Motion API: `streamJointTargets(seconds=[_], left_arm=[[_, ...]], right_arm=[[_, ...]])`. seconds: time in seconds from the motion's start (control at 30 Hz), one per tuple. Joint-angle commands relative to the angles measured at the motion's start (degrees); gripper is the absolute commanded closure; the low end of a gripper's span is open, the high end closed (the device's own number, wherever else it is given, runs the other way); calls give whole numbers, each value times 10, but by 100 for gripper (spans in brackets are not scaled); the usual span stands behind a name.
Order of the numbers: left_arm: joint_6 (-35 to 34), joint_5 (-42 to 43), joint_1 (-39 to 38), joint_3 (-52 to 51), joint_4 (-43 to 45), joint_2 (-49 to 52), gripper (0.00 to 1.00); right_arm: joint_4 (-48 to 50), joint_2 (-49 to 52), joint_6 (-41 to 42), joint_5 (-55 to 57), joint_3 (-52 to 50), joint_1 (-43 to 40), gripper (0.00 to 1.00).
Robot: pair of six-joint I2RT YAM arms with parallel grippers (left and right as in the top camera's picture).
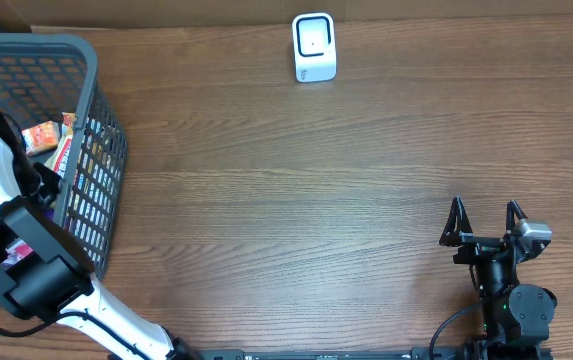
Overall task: Scan the item barcode
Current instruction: 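Grasp the red-purple deodorizer pack with the left gripper inside basket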
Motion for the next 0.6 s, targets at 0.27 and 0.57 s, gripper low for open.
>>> streamJointTargets(seconds=[0.27,0.57], left_arm=[[2,-73,-4,-52,4,-9,96],[2,-64,-4,157,-141,-9,96]], right_arm=[[3,-5,-2,-1,-6,3,0],[3,-5,-2,-1,-6,3,0]])
